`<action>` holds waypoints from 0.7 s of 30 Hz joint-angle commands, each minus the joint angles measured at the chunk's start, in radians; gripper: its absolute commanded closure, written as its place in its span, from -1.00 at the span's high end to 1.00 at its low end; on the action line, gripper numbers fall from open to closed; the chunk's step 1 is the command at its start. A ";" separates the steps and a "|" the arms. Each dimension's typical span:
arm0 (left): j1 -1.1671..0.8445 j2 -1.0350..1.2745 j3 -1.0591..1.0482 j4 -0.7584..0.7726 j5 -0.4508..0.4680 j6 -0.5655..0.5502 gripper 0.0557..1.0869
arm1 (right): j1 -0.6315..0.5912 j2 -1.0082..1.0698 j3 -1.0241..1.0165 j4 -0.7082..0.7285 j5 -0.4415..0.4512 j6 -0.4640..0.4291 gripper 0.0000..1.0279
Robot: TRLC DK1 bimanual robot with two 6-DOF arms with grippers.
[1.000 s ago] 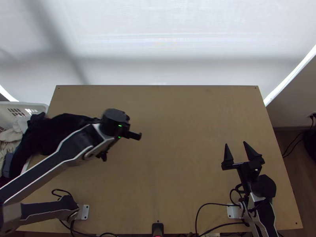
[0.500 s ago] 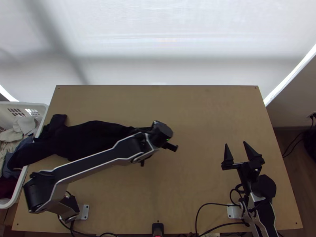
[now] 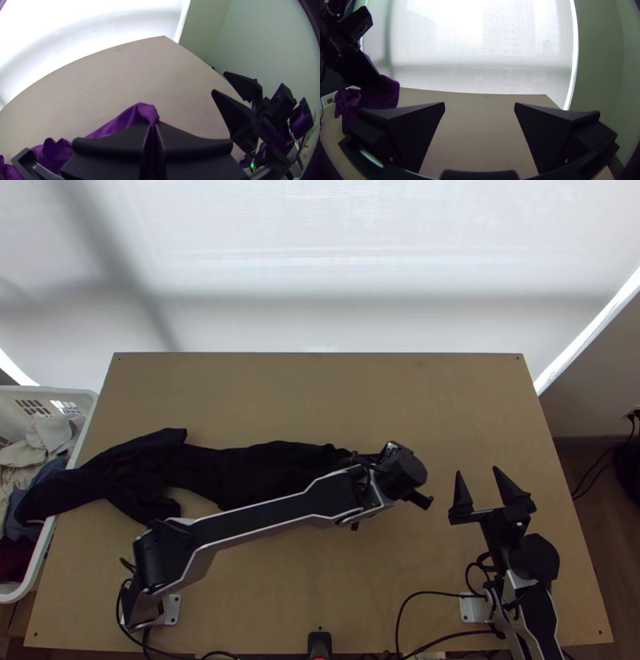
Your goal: Fold the t-shirt
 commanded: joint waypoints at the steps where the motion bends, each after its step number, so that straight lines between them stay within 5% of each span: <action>1: -0.007 0.061 0.110 0.025 0.027 -0.028 -0.91 | -0.006 -0.005 -0.006 -0.019 0.010 0.016 0.91; 2: -0.007 0.064 0.124 0.024 0.044 -0.033 -0.72 | -0.004 -0.006 -0.006 -0.019 0.010 0.016 0.91; 4: -0.007 0.061 0.150 0.025 0.071 -0.031 0.08 | -0.004 -0.006 -0.006 -0.019 0.010 0.016 0.91; 7: -0.003 0.054 0.204 0.021 0.119 -0.022 0.95 | -0.004 -0.006 -0.006 -0.019 0.010 0.016 0.91; 14: 0.066 -0.065 0.284 0.002 0.165 -0.021 0.93 | -0.006 -0.006 -0.006 -0.019 0.010 0.016 0.91; 21: 0.263 -0.183 0.314 -0.252 0.171 0.054 0.93 | -0.004 -0.005 -0.006 -0.019 0.010 0.016 0.91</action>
